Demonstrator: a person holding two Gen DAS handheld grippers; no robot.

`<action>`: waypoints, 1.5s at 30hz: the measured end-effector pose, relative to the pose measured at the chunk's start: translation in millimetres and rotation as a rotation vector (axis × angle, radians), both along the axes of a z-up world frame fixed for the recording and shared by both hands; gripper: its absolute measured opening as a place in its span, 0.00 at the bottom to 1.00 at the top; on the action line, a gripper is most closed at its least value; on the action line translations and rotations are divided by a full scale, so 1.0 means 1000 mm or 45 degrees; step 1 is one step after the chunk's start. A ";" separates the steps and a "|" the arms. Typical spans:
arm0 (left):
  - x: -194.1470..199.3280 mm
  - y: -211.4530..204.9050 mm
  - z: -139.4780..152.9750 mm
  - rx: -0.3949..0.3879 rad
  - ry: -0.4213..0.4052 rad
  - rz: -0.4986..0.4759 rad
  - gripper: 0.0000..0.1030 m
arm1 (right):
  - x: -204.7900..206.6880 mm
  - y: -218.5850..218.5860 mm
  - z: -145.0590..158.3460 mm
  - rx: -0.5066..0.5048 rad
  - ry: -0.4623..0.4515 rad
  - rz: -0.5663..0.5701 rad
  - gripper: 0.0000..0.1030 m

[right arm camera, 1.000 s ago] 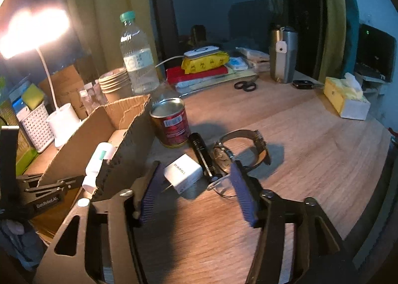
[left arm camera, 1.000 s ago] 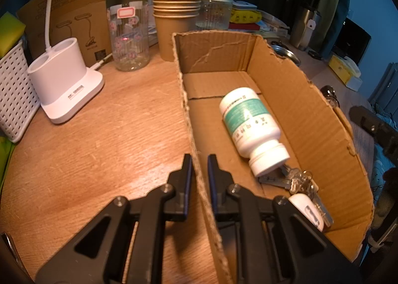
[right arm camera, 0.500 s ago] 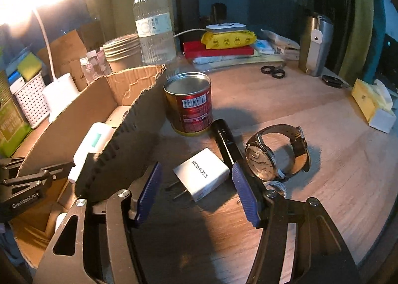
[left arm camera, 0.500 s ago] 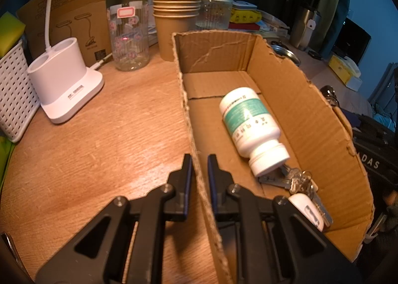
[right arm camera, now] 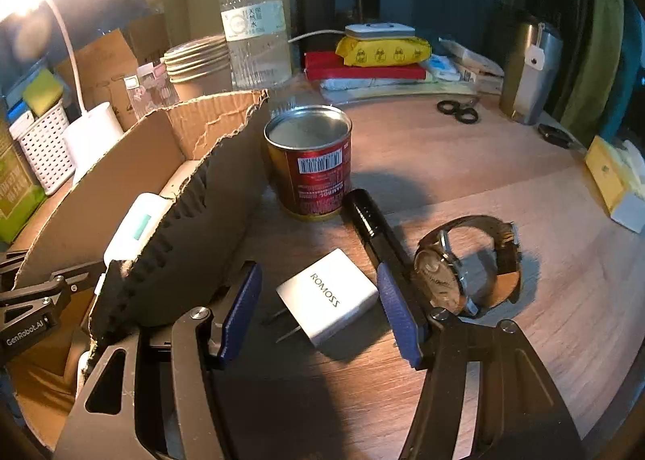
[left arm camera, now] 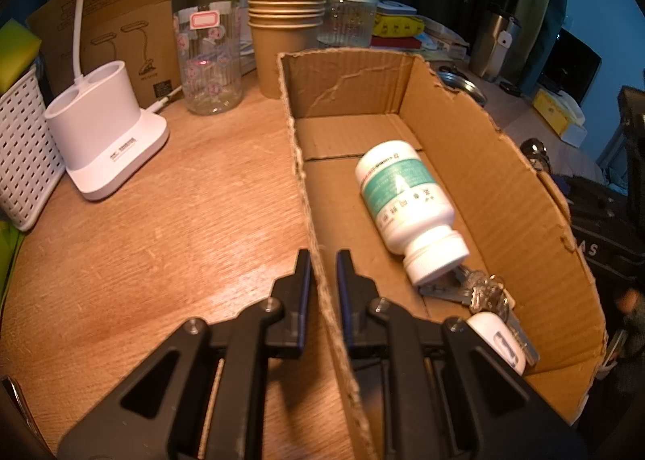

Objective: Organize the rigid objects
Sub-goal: 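Move the right tool out of the box to the white charger, then grasp the white ROMOSS charger with the right tool and lift it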

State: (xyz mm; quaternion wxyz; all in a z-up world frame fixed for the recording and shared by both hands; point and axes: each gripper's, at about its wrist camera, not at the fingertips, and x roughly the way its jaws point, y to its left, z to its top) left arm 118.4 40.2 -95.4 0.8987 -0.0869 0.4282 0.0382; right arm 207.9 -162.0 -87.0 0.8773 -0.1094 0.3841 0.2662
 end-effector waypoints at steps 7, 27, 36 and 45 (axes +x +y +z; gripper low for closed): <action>0.000 0.000 0.000 0.000 0.000 0.000 0.13 | 0.004 0.004 -0.007 -0.046 0.039 -0.005 0.59; 0.000 0.000 0.000 0.000 0.000 0.000 0.13 | -0.018 -0.007 0.024 0.002 -0.178 -0.034 0.54; 0.000 0.000 0.000 0.000 0.000 0.000 0.13 | -0.039 -0.011 0.054 0.066 -0.267 -0.017 0.54; 0.000 0.000 0.000 0.001 -0.001 0.000 0.13 | -0.065 -0.003 0.076 0.137 -0.318 0.066 0.54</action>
